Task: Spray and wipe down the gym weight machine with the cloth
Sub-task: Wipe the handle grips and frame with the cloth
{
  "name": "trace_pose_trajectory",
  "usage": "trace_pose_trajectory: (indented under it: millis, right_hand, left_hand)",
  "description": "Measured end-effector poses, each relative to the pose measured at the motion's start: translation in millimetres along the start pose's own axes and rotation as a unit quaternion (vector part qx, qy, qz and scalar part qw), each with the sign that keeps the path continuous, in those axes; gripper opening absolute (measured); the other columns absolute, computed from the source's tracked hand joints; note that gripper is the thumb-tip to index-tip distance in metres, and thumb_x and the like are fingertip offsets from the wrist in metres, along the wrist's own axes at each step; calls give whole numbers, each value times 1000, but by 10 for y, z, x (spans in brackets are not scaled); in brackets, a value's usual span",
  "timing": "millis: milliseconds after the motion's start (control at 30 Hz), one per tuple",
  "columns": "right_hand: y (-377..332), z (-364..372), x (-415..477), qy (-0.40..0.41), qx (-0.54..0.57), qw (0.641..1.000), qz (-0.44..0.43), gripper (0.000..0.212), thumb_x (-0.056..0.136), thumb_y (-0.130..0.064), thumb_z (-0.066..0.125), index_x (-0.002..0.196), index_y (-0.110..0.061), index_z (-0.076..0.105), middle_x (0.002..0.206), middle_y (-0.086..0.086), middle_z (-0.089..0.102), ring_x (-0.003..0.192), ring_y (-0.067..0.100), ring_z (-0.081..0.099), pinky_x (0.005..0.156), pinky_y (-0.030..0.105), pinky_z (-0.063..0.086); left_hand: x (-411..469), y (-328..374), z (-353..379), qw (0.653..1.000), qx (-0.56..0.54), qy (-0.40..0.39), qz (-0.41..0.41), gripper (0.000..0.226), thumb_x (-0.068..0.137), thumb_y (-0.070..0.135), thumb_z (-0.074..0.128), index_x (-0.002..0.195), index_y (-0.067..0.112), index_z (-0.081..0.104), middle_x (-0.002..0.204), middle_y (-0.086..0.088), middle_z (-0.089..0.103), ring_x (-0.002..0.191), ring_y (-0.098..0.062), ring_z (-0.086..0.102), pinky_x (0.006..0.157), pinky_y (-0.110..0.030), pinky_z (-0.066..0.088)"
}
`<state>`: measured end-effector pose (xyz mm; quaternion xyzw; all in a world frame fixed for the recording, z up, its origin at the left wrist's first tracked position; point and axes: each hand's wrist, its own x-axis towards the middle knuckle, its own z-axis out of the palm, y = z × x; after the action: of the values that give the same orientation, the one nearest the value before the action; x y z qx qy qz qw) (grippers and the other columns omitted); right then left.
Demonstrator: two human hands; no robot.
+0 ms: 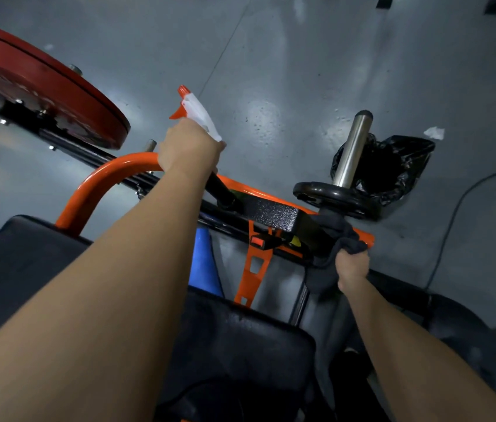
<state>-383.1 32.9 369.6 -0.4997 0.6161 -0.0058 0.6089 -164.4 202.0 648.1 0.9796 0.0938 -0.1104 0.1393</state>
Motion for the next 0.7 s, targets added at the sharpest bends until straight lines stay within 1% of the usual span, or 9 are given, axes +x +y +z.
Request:
trace_pose_trajectory:
  millis: [100, 200, 267, 333, 400, 500, 567, 633, 700]
  right_hand:
    - [15, 23, 23, 39, -46, 998, -18, 45, 94, -8, 64, 138, -7, 54, 126, 13, 61, 119, 33, 59, 92, 30, 43]
    - [-68, 37, -88, 25, -38, 997, -65, 54, 95, 0, 57, 146, -10, 45, 122, 1, 55, 107, 18, 58, 87, 27, 44]
    - [-141, 73, -193, 48, -34, 998, -20, 48, 92, -7, 62, 139, -13, 54, 125, 5, 62, 110, 26, 62, 86, 30, 47]
    - [-228, 132, -413, 79, -49, 996, -5, 43, 87, -17, 65, 130, -19, 61, 124, 13, 68, 114, 36, 65, 93, 37, 51]
    - [-338, 204, -788, 82, -61, 993, -55, 41, 87, -21, 64, 128, -20, 61, 122, 16, 68, 113, 40, 64, 96, 42, 51]
    - [-448, 293, -1293, 61, -13, 990, -130, 39, 93, -18, 63, 132, -13, 60, 117, 14, 69, 111, 38, 65, 81, 30, 44]
    - [-377, 324, -1431, 25, 38, 973, -226, 40, 92, -15, 61, 131, -4, 60, 108, 6, 67, 110, 34, 66, 80, 18, 41]
    - [-187, 325, -1414, -9, 15, 946, -324, 51, 89, -18, 58, 137, 2, 57, 127, 6, 64, 127, 28, 60, 98, 15, 44]
    - [-58, 327, -1322, -31, -23, 907, -420, 57, 92, -8, 60, 148, -1, 49, 158, 15, 42, 151, 25, 34, 123, 36, 30]
  left_hand:
    - [-10, -4, 6, 1000, -11, 5, 2, 40, 94, 46, 70, 111, 13, 54, 64, 2, 50, 59, -17, 49, 66, -32, 38]
    - [-9, -15, -9, 999, -35, 2, 1, 46, 92, 47, 71, 117, 11, 57, 61, 4, 52, 56, -13, 48, 61, -30, 38]
    - [-30, -4, -34, 1000, -25, -1, 5, 45, 92, 48, 71, 115, 12, 57, 67, 2, 55, 57, -13, 49, 54, -28, 35]
    - [-59, 16, -32, 1000, -4, 1, 15, 47, 92, 48, 72, 118, 10, 60, 92, -7, 67, 77, -24, 62, 65, -29, 41]
    - [-66, 9, -22, 1000, 4, 15, 18, 53, 91, 47, 73, 124, 8, 62, 117, -12, 68, 106, -32, 65, 75, -33, 42]
    - [-66, -15, -11, 1000, 1, 16, 13, 58, 88, 49, 75, 126, 8, 61, 124, -13, 65, 114, -34, 64, 79, -36, 44]
    - [-30, -10, 4, 1000, 4, 19, 13, 61, 87, 51, 75, 127, 7, 61, 123, -13, 66, 112, -34, 64, 79, -37, 45]
    - [5, -14, 30, 1000, 12, 21, 10, 60, 88, 51, 75, 127, 7, 60, 122, -13, 66, 111, -34, 65, 76, -36, 43]
    - [31, -26, 49, 999, 22, 24, 5, 59, 89, 49, 74, 128, 8, 59, 122, -13, 66, 111, -34, 64, 75, -36, 42]
